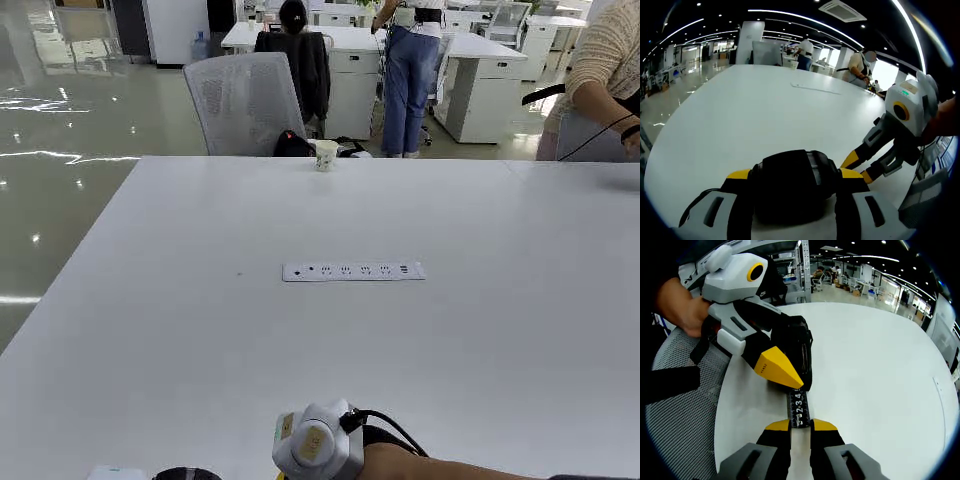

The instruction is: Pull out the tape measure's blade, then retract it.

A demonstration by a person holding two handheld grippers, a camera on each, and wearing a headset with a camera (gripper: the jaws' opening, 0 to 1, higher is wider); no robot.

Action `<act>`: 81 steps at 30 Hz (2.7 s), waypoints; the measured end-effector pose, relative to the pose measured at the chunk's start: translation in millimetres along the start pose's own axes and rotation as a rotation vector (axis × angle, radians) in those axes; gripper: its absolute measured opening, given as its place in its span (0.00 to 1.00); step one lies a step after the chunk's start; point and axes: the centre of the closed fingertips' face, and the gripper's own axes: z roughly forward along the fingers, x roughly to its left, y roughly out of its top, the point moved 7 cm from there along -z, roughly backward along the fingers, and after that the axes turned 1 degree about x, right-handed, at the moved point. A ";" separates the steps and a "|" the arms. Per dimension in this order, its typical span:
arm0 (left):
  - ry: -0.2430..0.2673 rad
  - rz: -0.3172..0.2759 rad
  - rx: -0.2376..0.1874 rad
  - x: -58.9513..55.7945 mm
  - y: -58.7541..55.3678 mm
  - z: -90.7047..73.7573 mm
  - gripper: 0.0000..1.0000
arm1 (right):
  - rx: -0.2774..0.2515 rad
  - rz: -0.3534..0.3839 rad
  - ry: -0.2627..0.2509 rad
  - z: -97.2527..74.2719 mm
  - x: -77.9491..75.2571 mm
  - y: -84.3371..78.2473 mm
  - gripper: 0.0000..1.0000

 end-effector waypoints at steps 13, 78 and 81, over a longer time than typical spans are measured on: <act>-0.001 -0.002 0.005 -0.2 0.0 0.2 0.61 | -0.015 -0.003 0.002 4.6 1.0 4.9 0.11; -0.015 0.001 0.006 0.6 0.8 0.6 0.63 | -0.075 0.019 -0.013 19.0 4.8 24.7 0.13; -0.019 0.003 0.005 0.6 0.9 1.1 0.64 | -0.072 0.020 -0.023 19.3 4.6 24.6 0.14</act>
